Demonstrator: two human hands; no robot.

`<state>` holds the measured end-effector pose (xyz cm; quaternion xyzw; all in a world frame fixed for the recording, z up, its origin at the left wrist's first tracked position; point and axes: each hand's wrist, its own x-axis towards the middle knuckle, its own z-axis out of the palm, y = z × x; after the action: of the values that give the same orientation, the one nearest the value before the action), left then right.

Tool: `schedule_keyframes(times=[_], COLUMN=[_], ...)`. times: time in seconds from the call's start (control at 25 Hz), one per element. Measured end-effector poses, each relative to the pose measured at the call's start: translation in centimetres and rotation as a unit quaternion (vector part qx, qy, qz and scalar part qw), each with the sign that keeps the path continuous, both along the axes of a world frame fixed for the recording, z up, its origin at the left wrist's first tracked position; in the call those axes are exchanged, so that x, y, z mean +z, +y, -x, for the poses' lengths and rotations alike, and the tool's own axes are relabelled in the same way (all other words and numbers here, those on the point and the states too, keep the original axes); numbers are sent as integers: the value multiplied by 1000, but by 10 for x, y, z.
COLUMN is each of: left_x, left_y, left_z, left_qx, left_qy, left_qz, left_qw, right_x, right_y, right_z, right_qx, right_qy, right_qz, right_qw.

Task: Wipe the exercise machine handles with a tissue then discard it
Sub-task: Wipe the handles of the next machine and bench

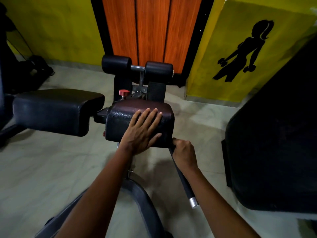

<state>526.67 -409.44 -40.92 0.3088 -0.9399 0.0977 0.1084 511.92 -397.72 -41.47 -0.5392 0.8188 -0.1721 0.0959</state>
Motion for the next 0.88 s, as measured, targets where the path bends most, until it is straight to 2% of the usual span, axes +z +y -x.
schedule_keyframes(times=[0.16, 0.32, 0.48, 0.68, 0.88], left_x=[4, 8, 9, 8, 12], left_y=[6, 15, 18, 31, 32], left_z=[1, 2, 2, 5, 4], left_qx=[8, 31, 44, 66, 71], left_qy=[0, -1, 5, 19, -5], left_qz=[-11, -28, -31, -44, -60], left_qw=[1000, 999, 999, 997, 996], right_x=[2, 4, 4, -4, -7], right_y=[18, 36, 54, 69, 89], right_z=[0, -1, -6, -3, -7], right_qx=[22, 28, 31, 52, 55], right_qy=[16, -22, -14, -10, -13], right_qz=[27, 50, 98, 114, 126], right_qw=[999, 998, 995, 992, 990])
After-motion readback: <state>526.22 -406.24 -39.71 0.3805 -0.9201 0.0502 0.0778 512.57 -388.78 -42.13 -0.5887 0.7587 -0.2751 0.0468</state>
